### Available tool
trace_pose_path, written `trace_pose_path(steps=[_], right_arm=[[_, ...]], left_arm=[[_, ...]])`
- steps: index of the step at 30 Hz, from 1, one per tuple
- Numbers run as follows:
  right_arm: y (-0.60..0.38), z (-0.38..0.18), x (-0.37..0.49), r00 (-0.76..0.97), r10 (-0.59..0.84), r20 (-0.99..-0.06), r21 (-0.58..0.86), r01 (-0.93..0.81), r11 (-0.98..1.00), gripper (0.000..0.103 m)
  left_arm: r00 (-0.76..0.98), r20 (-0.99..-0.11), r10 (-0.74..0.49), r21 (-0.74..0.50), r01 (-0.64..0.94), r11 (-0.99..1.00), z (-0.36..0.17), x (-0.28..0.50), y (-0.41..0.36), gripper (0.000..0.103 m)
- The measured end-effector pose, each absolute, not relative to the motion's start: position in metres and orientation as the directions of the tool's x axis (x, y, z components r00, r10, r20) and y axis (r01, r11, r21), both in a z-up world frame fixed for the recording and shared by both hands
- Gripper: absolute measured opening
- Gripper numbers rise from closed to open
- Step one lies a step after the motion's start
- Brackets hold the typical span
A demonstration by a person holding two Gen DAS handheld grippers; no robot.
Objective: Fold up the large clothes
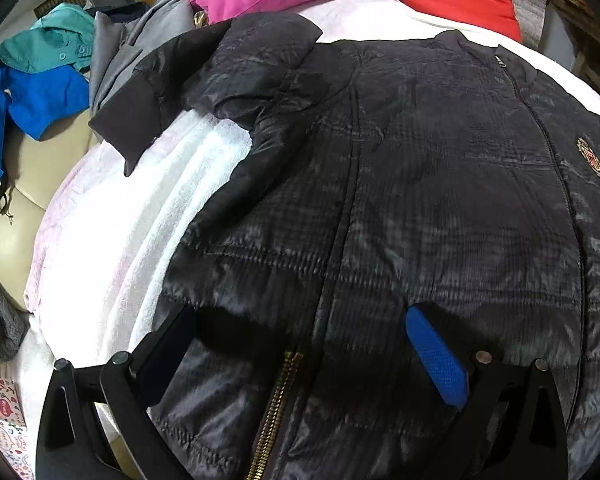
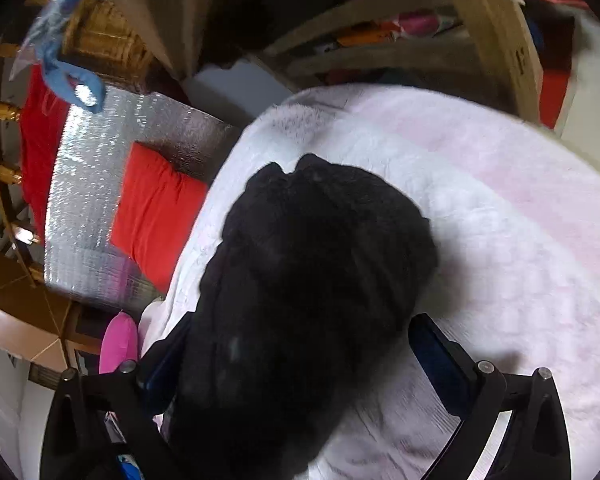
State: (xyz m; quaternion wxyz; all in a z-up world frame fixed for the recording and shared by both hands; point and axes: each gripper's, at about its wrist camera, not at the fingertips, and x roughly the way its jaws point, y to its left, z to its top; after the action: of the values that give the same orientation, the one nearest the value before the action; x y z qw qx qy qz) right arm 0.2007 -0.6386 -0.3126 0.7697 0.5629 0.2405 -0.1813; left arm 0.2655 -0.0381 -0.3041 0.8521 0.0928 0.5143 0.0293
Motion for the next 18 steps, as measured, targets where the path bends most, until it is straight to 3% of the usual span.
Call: trace_pose_path(steps=[1,3,6,12,18], right_arm=[[-0.638,-0.316,0.204,0.816,-0.004,-0.578,0.779,0.554,0.296,0.090],[-0.632,-0.317,0.210,0.795,-0.006,-0.606,0.753,0.576,0.317,0.059],[-0.618,-0.307,0.212,0.796,-0.027,-0.605,0.733,0.570,0.371,0.040],[-0.561,-0.244,0.216,0.851,-0.082,-0.518,0.674,0.466,0.574,0.036],[-0.464,-0.194,0.239,0.890,-0.005,-0.457,0.587,0.306,0.749,0.036]], left_arm=[[0.465,-0.874,0.141,0.181,0.043,0.983,-0.305,0.266,-0.038,0.103],[0.451,-0.885,0.118,0.147,0.031,0.989,-0.307,0.267,-0.034,0.103],[0.427,-0.903,0.057,0.062,-0.003,0.998,-0.310,0.266,-0.022,0.103],[0.404,-0.914,0.031,0.041,0.016,0.999,-0.311,0.262,-0.014,0.103],[0.406,-0.914,0.007,0.035,0.062,0.997,-0.287,0.268,-0.013,0.103]])
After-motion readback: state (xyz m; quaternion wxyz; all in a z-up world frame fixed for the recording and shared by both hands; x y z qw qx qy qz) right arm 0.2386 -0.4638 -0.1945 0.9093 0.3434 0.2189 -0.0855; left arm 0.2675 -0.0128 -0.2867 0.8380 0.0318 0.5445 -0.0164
